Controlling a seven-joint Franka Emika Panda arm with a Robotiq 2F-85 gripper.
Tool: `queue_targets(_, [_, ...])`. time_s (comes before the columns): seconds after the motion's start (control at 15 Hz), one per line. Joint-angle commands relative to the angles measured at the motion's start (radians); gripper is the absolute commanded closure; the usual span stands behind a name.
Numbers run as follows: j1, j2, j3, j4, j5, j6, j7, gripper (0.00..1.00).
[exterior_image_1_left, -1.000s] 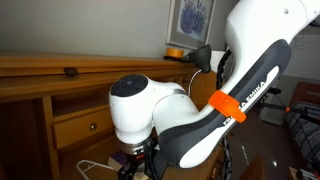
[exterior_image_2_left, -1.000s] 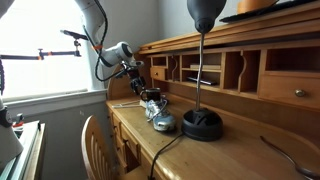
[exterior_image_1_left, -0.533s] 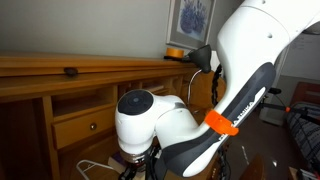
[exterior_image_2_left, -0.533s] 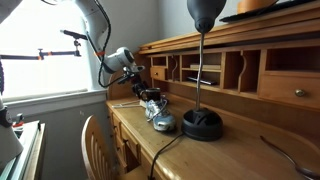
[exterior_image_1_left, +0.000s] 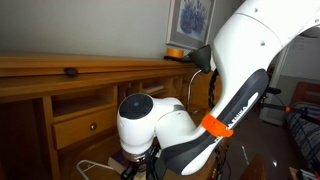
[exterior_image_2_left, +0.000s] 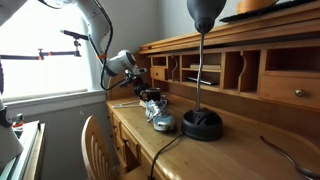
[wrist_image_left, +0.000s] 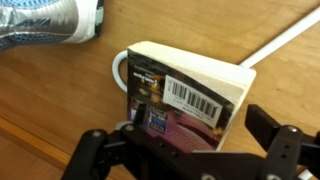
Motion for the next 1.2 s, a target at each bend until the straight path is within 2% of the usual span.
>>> queue_targets(0.0, [0.011, 0.007, -0.02, 0.013, -0.026, 0.001, 0.034, 0.0])
queue_targets(1.13, [-0.003, -0.037, -0.008, 0.007, -0.023, -0.116, 0.012, 0.0])
